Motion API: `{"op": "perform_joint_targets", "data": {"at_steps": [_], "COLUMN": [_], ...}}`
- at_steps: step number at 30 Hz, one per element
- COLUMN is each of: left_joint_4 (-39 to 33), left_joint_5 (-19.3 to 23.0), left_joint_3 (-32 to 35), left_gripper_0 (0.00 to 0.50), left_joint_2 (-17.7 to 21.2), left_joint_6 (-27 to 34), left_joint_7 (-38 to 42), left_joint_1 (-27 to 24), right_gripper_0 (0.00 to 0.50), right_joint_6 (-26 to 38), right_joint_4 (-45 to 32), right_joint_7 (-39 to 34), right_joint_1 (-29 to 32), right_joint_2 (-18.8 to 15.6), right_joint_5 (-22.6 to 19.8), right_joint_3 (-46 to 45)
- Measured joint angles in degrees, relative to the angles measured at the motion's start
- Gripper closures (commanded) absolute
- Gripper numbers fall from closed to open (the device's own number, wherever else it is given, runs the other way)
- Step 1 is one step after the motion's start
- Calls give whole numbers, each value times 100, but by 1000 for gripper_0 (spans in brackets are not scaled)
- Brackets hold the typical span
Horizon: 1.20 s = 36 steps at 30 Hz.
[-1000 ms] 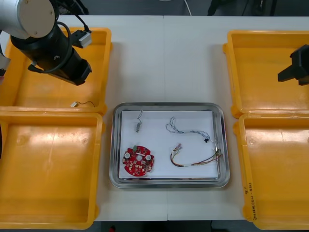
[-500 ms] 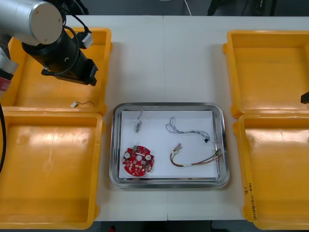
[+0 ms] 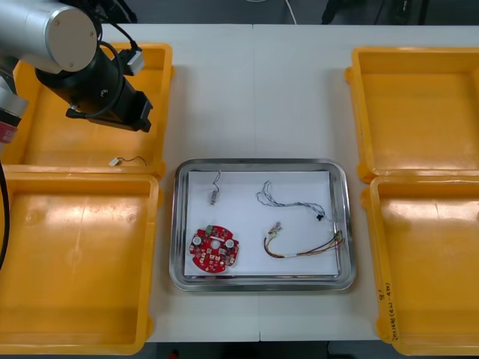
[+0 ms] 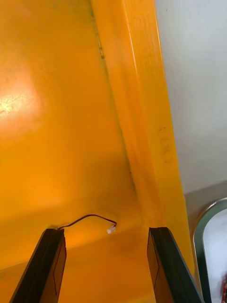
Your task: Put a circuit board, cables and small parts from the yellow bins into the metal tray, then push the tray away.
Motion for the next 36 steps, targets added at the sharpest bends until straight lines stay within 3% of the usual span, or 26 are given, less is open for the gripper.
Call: {"op": "perform_joint_targets", "data": {"at_steps": [10,15,26,36], "left_joint_4": [9,15,145,684], "left_joint_5": [-1,5,19,23], "left_joint_3": [0,0,0,0], "left_gripper_0": [0,0,0,0], "left_joint_2": [7,26,75,124], "left_joint_6": [-247,-247,-229,-355], "left_joint_7": [1,62,1570,1599], "left_joint_1": [244,262,262,262], "right_gripper_0": [0,0,0,0], "right_joint_6": [-649,-913,-1153,-1209], "right_joint_4": [-3,-4,-9,-11], "right_joint_7": [94,638,921,919], "right_joint_1": [258,384,689,785], "right_joint_2": [-28,-62,-162,-172], "right_joint_5": [-10,-15,-36,-50], "right_joint_3": [0,0,0,0]}}
